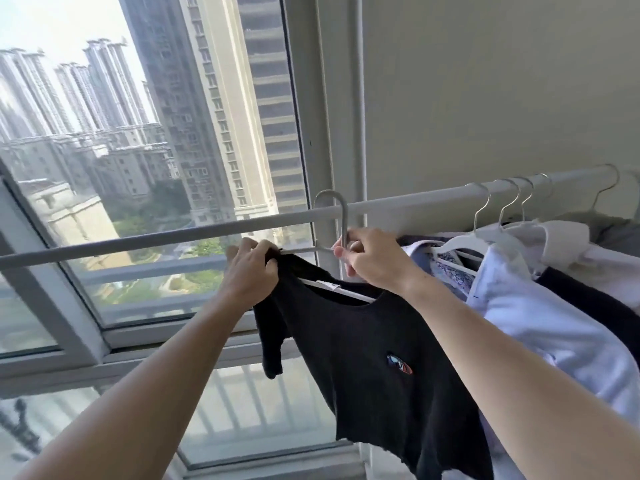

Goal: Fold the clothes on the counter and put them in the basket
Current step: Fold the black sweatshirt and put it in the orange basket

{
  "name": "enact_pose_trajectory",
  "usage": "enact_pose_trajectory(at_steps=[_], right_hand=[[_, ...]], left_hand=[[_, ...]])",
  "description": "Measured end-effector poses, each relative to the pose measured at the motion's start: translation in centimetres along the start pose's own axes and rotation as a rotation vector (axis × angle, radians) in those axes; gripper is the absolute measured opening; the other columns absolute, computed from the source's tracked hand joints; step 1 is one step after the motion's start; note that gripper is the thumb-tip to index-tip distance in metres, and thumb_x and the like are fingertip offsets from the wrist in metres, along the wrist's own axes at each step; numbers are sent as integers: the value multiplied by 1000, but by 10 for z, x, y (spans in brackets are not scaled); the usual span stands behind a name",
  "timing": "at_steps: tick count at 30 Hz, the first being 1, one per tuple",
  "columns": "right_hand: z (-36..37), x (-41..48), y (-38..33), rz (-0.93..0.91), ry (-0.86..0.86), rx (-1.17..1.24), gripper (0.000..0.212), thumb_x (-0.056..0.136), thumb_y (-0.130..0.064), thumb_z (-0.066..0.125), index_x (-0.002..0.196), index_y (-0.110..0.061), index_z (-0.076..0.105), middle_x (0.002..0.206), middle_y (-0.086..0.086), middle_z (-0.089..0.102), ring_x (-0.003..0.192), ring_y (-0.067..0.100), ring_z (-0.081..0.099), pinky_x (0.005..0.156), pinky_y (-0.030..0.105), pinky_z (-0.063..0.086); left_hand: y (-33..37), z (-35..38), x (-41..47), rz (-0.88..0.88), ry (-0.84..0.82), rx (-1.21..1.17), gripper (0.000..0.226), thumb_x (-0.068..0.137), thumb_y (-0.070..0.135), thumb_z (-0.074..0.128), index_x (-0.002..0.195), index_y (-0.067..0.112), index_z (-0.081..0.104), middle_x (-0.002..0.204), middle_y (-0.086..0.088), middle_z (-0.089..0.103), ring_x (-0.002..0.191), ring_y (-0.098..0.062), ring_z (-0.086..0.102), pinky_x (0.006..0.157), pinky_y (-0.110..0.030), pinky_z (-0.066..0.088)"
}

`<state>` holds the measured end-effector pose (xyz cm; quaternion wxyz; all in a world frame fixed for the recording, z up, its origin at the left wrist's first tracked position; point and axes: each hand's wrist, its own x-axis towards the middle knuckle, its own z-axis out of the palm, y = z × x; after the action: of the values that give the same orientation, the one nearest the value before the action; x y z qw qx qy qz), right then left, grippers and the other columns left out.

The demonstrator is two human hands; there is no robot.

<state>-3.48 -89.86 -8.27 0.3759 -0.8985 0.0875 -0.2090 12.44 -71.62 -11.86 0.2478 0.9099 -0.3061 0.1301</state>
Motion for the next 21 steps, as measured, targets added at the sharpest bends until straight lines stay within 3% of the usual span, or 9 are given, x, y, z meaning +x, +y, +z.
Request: enact_pose_trajectory(at_steps=[4,7,12,16,19,21], right_hand=[[34,-2,-45,-26,-100,29,13,98,-27,60,87,-24,66,67,-6,73,67,-1,63,66,24,43],[62,-2,-82,-23,-174,82,11,98,-25,62,89,-21,68,75,-3,75,59,-1,59,58,19,44],[101,2,-148,-93,-197,159,10,96,-14,62,95,-16,71,78,5,75,72,11,59,69,31,47],[131,0,-196,-187,-198,160,14,96,-4,58,96,-11,70,78,8,75,59,10,51,64,33,43],[170,-13,-233,-251,-259,181,9,96,-13,62,95,-14,71,78,7,75,57,12,48,61,30,42],[201,-26,-261,-280,-333,199,8,95,-23,66,92,-19,73,76,5,75,54,9,47,59,26,41]], left_hand=[[-57,-51,-46,18,77,-33,20,97,18,59,114,17,70,102,-2,58,105,-25,52,91,-39,46],[-97,-95,-85,-19,127,-6,14,92,20,68,103,17,76,90,-1,65,89,-25,62,82,-38,51],[-142,-158,-120,-93,247,25,16,93,18,65,105,23,75,100,-5,69,99,-25,61,90,-40,50],[-179,-202,-143,-121,378,-15,19,90,15,69,104,24,78,98,-2,71,97,-21,62,88,-31,48],[-215,-233,-193,-147,433,-32,18,89,17,71,103,26,79,94,4,72,91,-16,64,80,-24,45],[-239,-252,-231,-206,429,-18,17,90,18,71,102,27,79,93,2,72,89,-20,63,79,-28,45]])
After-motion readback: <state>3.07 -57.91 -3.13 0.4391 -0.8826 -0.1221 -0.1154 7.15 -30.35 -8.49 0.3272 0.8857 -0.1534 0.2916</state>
